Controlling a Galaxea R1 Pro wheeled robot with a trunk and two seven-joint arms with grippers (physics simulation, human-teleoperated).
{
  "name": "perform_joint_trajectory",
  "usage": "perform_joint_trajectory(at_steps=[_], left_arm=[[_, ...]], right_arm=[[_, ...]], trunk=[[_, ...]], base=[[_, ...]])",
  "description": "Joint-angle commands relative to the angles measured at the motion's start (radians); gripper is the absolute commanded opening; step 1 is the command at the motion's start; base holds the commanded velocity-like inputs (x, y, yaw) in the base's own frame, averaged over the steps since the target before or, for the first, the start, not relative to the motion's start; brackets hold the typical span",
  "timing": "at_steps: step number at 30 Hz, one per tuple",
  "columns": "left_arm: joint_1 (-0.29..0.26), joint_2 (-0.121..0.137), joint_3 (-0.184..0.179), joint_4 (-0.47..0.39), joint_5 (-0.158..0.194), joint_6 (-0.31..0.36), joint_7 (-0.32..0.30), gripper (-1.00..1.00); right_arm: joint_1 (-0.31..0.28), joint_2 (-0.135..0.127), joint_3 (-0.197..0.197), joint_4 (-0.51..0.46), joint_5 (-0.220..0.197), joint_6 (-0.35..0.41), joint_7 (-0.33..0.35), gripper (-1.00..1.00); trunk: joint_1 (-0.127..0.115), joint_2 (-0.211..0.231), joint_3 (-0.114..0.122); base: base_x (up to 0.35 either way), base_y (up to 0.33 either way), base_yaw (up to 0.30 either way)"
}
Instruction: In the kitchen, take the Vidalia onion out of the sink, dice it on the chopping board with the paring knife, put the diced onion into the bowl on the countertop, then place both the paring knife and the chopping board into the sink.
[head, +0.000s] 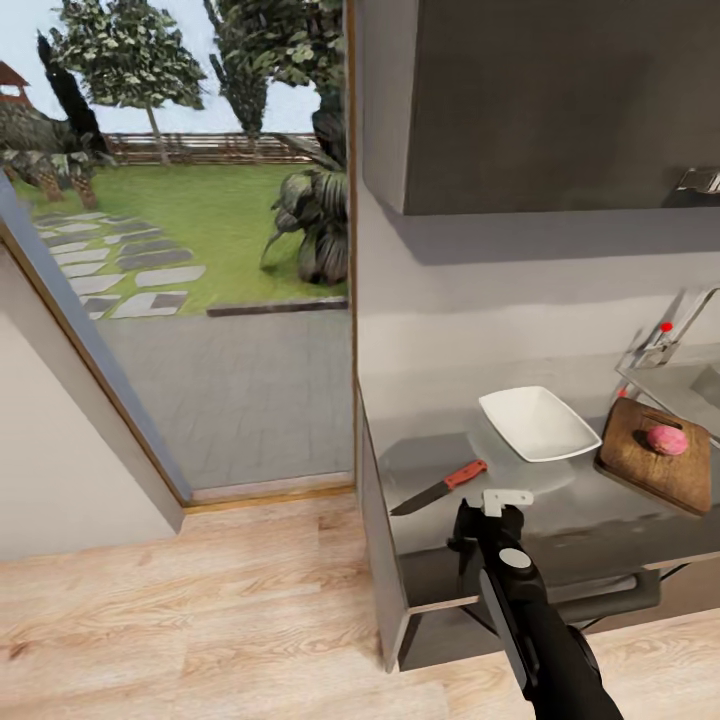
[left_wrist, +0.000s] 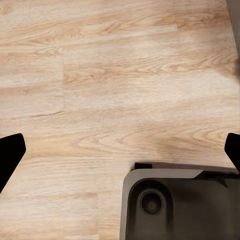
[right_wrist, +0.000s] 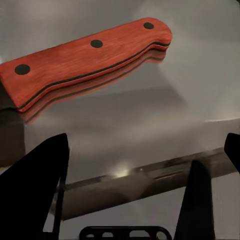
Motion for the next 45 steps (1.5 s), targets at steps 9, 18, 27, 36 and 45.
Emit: perform_joint_trajectory(at_steps=[9, 18, 27, 36, 45], left_arm=[[0.0, 0.001, -0.009, -0.003, 0.008, -0.001, 0.005, 1.0], [0.0, 0.001, -0.009, -0.003, 0.008, -0.001, 0.005, 1.0], [0.001, 0.001, -0.008, -0.002, 0.008, -0.001, 0.005, 1.0], [0.0, 0.001, -0.008, -0.003, 0.008, -0.001, 0.005, 1.0], [0.0, 0.001, -0.007, -0.002, 0.008, -0.001, 0.005, 1.0]], right_arm=[[0.0, 0.0, 0.002, -0.001, 0.003, 0.011, -0.001, 1.0], [0.0, 0.0, 0.002, -0.001, 0.003, 0.011, -0.001, 1.0], [0.0, 0.0, 0.002, -0.001, 0.003, 0.011, -0.001, 1.0], [0.0, 0.0, 0.002, 0.0, 0.004, 0.011, -0.001, 1.0], [0.0, 0.0, 0.002, 0.0, 0.003, 0.011, -0.001, 1.0]], trunk=[[0.001, -0.002, -0.002], [0.001, -0.002, -0.002], [0.001, -0.002, -0.002], [0.001, -0.002, -0.002], [0.001, -0.002, -0.002]], base=[[0.006, 0.066, 0.0], [0.062, 0.155, 0.0], [0.011, 0.013, 0.0], [0.116, 0.082, 0.0], [0.014, 0.009, 0.0]])
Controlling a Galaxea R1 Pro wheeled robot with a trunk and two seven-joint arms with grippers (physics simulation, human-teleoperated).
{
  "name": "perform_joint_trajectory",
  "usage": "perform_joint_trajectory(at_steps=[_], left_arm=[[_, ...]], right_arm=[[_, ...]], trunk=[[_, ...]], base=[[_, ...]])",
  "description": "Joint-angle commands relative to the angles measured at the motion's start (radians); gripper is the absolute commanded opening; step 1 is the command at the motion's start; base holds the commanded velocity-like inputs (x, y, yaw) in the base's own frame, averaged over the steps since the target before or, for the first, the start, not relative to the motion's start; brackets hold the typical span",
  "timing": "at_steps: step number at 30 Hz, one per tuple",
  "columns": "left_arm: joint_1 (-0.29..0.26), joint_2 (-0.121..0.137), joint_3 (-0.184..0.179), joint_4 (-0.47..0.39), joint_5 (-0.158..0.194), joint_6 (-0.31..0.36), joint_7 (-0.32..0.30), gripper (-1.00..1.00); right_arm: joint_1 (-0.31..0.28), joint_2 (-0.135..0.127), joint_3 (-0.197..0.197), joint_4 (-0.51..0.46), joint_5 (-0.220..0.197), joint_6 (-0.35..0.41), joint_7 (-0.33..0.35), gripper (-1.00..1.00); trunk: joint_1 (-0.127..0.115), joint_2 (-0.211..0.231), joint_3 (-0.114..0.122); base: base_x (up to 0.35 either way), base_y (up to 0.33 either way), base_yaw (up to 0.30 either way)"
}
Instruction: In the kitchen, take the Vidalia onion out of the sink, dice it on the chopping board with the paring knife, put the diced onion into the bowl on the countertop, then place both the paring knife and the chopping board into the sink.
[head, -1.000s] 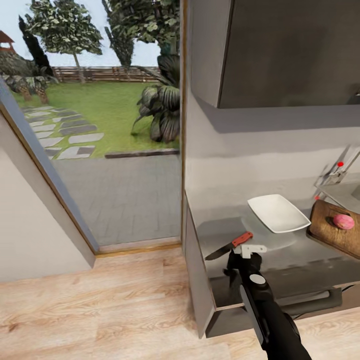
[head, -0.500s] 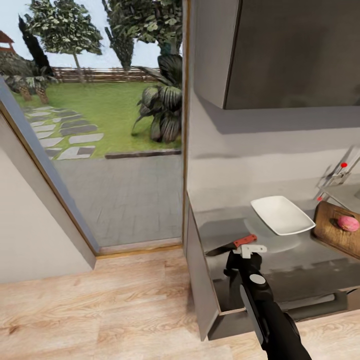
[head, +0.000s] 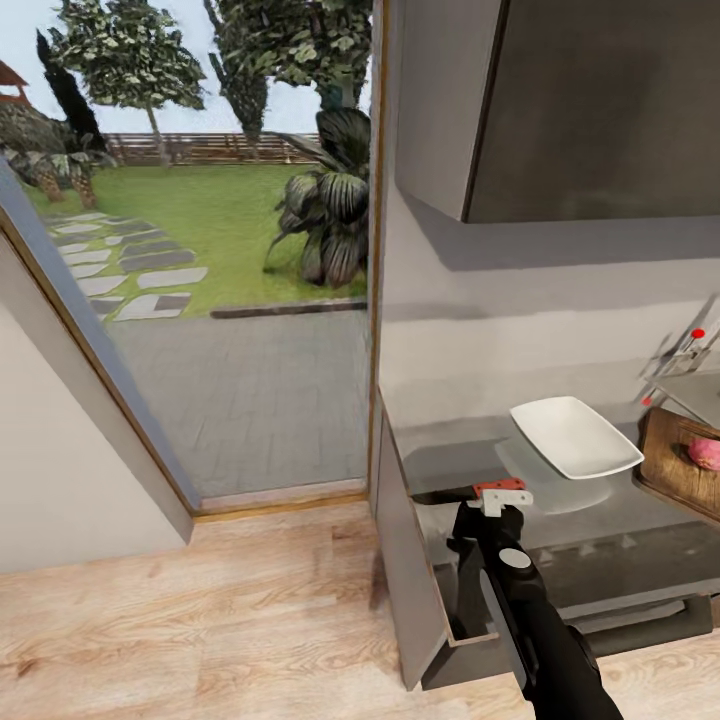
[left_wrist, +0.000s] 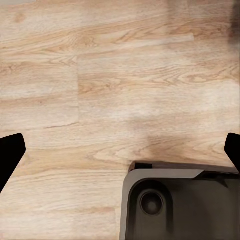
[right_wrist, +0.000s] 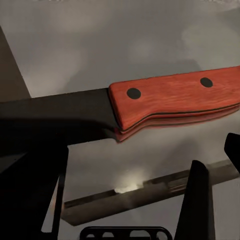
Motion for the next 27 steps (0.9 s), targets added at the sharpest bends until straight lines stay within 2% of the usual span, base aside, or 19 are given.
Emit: perform_joint_trajectory(at_steps=[1, 18, 23, 27], left_arm=[[0.001, 0.001, -0.009, -0.002, 0.008, -0.001, 0.005, 1.0], [0.001, 0.001, -0.009, -0.002, 0.008, -0.001, 0.005, 1.0], [0.001, 0.001, -0.01, -0.002, 0.008, -0.001, 0.005, 1.0], [0.001, 0.001, -0.01, -0.002, 0.008, -0.001, 0.005, 1.0]], right_arm=[[0.0, 0.0, 0.001, 0.0, 0.005, 0.011, -0.001, 1.0], [0.0, 0.0, 0.001, 0.0, 0.006, 0.011, -0.001, 1.0], [0.0, 0.0, 0.001, 0.0, 0.006, 0.011, -0.001, 1.0], [0.0, 0.0, 0.001, 0.0, 0.006, 0.011, -0.001, 1.0]], trunk=[[0.001, -0.001, -0.002], [0.001, -0.001, -0.002], [0.001, -0.001, -0.002], [0.001, -0.001, -0.002]], base=[[0.002, 0.001, 0.0], [0.067, 0.028, 0.0], [-0.013, 0.001, 0.0], [-0.197, 0.0, 0.0]])
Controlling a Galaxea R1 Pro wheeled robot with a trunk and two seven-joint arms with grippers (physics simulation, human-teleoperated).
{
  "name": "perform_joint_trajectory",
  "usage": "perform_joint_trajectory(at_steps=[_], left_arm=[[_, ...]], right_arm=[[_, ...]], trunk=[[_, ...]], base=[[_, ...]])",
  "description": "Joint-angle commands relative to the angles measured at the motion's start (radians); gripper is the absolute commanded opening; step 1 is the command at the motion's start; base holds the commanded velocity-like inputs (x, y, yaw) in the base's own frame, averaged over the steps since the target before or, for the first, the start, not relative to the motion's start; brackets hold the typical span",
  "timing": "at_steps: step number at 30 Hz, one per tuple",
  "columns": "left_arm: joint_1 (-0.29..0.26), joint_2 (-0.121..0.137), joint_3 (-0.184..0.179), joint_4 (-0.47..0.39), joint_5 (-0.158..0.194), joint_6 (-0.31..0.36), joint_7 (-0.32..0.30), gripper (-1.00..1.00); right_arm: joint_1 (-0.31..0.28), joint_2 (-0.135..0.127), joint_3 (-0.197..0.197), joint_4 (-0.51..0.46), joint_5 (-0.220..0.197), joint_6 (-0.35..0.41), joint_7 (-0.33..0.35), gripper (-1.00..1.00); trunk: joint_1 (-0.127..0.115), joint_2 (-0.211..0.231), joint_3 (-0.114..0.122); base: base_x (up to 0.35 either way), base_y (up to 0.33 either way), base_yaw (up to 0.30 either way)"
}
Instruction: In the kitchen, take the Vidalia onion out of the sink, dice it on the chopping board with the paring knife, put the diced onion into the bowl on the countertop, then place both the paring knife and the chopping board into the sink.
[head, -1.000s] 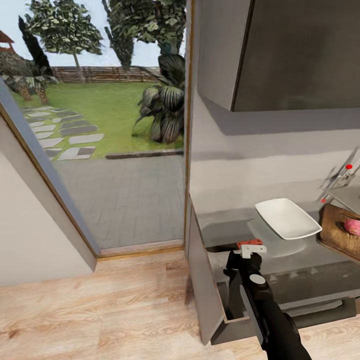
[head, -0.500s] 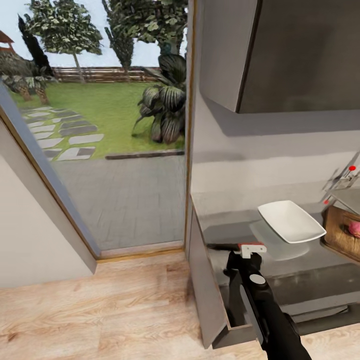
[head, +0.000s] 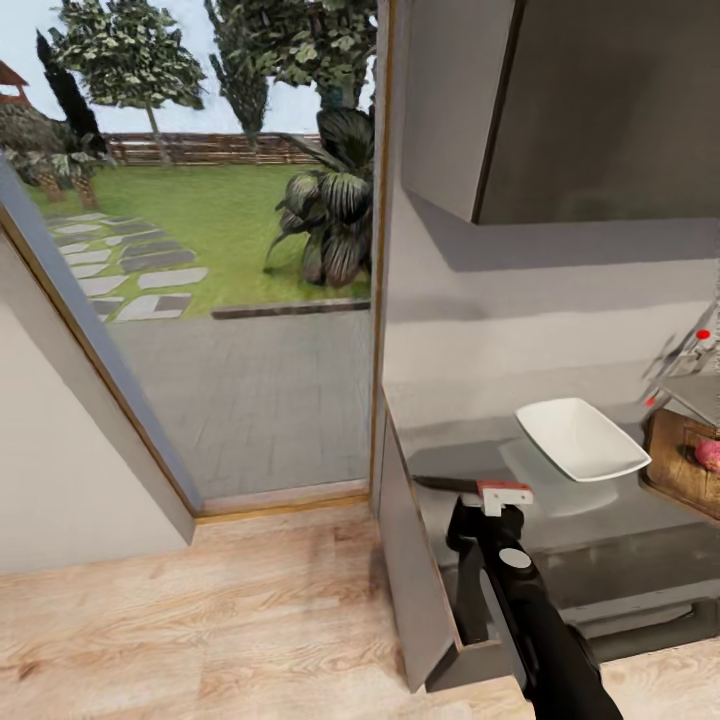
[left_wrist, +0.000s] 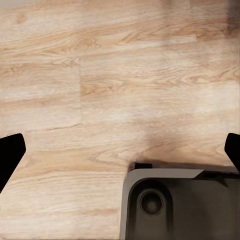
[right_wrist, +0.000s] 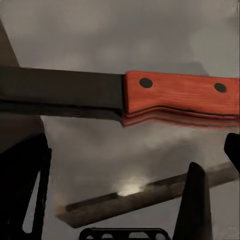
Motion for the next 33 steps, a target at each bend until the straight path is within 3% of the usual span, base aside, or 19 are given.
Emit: perform_joint_trajectory(at_steps=[1, 12, 33], left_arm=[[0.001, 0.001, -0.009, -0.002, 0.008, -0.001, 0.005, 1.0], [0.0, 0.001, -0.009, -0.002, 0.008, -0.001, 0.005, 1.0], [0.0, 0.001, -0.009, -0.002, 0.008, -0.001, 0.005, 1.0]], right_arm=[[0.0, 0.0, 0.002, 0.002, 0.003, 0.014, 0.001, 1.0], [0.0, 0.0, 0.002, 0.001, 0.003, 0.014, 0.001, 1.0], [0.0, 0.0, 0.003, -0.009, 0.003, 0.014, 0.001, 1.0]], trunk=[[0.0, -0.002, -0.002], [0.0, -0.002, -0.002], [0.0, -0.002, -0.002]], base=[[-0.277, 0.0, 0.0], [-0.245, -0.049, 0.0], [-0.013, -0.004, 0.0]])
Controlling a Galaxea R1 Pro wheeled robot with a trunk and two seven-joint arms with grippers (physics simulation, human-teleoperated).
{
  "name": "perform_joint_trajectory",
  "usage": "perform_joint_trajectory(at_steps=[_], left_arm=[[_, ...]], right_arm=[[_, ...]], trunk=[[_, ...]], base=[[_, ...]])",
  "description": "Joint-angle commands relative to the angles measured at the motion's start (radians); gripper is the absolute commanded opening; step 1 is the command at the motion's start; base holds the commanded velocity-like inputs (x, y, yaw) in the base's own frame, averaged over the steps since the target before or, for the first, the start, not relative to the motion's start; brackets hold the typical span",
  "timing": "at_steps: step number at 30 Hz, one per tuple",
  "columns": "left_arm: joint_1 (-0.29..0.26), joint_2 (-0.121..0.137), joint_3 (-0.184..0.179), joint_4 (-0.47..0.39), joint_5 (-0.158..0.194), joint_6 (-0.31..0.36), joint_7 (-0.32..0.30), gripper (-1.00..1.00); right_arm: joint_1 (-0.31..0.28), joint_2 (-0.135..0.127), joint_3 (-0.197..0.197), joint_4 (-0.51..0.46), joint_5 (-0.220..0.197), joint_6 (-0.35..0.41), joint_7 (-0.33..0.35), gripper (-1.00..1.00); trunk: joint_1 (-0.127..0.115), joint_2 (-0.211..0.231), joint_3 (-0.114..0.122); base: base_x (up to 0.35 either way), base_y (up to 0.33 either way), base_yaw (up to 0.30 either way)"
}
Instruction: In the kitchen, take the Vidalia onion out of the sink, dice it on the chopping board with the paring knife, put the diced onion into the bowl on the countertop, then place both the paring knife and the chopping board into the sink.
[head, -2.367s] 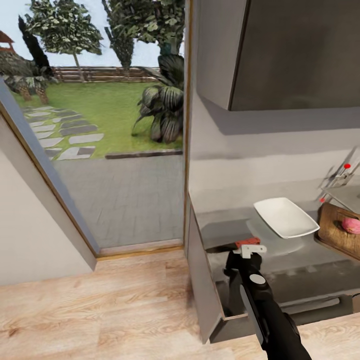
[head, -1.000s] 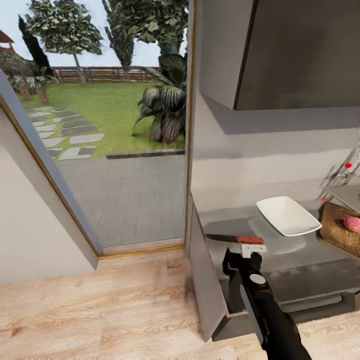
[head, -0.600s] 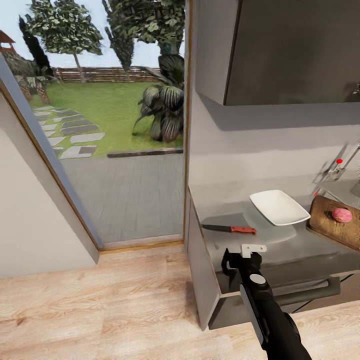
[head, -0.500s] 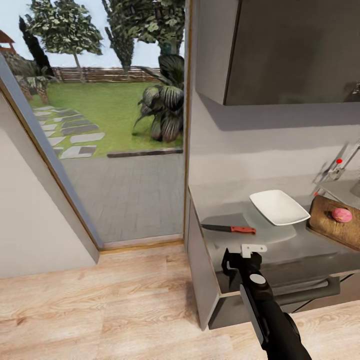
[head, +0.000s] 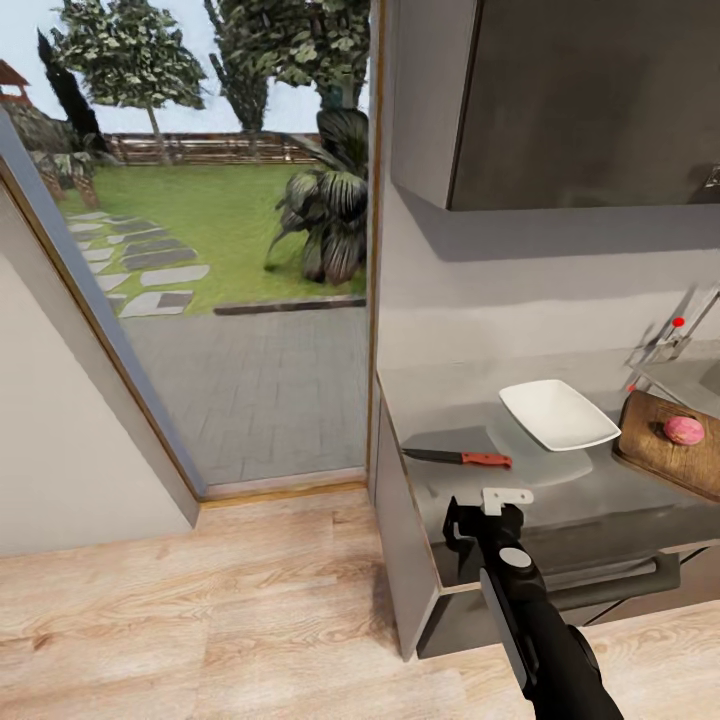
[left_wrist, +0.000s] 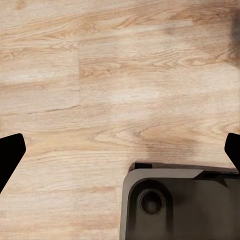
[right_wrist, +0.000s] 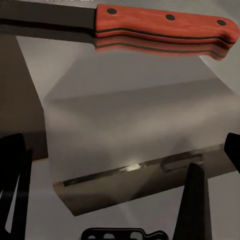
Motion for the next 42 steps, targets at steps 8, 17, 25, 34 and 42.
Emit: perform_joint_trajectory(at_steps=[8, 17, 25, 34, 42], left_arm=[[0.0, 0.001, -0.009, -0.002, 0.008, -0.001, 0.005, 1.0], [0.0, 0.001, -0.009, -0.002, 0.008, -0.001, 0.005, 1.0], [0.001, 0.001, -0.009, -0.002, 0.008, -0.001, 0.005, 1.0], [0.0, 0.001, -0.009, -0.002, 0.008, -0.001, 0.005, 1.0], [0.0, 0.001, -0.009, -0.002, 0.008, -0.001, 0.005, 1.0]], right_arm=[[-0.001, 0.002, 0.002, -0.004, 0.009, 0.008, -0.003, 1.0], [-0.001, 0.002, 0.002, -0.004, 0.009, 0.008, -0.003, 1.0], [-0.001, 0.002, 0.002, -0.004, 0.009, 0.008, -0.003, 1.0], [-0.001, 0.002, 0.002, -0.004, 0.009, 0.008, -0.003, 1.0], [-0.001, 0.002, 0.002, -0.004, 0.009, 0.008, -0.003, 1.0]], trunk=[[0.001, -0.002, -0.002], [0.001, -0.002, 0.001], [0.001, -0.002, 0.012], [0.001, -0.002, 0.026], [0.001, -0.002, 0.038]], base=[[0.0, 0.0, 0.0], [0.0, 0.0, 0.0], [0.0, 0.0, 0.0], [0.0, 0.0, 0.0], [0.0, 0.0, 0.0]])
